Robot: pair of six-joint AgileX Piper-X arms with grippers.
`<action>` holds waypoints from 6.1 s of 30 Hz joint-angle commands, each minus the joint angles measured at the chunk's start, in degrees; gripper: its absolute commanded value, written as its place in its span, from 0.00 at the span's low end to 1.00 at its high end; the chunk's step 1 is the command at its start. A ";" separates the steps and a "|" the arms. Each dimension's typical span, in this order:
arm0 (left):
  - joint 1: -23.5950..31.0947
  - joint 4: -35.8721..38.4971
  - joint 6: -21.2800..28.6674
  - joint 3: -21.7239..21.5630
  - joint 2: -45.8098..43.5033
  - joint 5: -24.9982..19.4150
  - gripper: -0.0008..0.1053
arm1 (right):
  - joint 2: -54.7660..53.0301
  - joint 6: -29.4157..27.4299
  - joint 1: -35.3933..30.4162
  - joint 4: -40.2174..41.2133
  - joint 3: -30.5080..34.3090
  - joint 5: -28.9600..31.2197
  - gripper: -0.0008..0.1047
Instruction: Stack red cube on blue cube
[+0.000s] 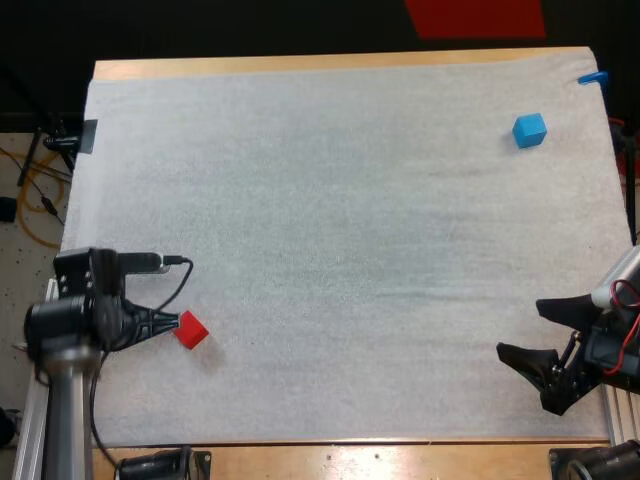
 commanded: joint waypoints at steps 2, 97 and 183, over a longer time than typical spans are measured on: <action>1.23 -2.61 -0.03 -0.11 3.69 1.32 0.01 | -0.04 -0.23 0.17 -0.15 -0.53 -0.79 0.69; -35.59 -2.57 -4.53 -11.25 -6.62 8.08 0.01 | -0.04 0.65 0.17 -3.13 -0.53 2.10 0.69; -35.59 15.69 0.21 -11.25 -35.73 13.71 0.40 | 58.36 48.25 56.00 -28.89 -4.70 27.20 0.69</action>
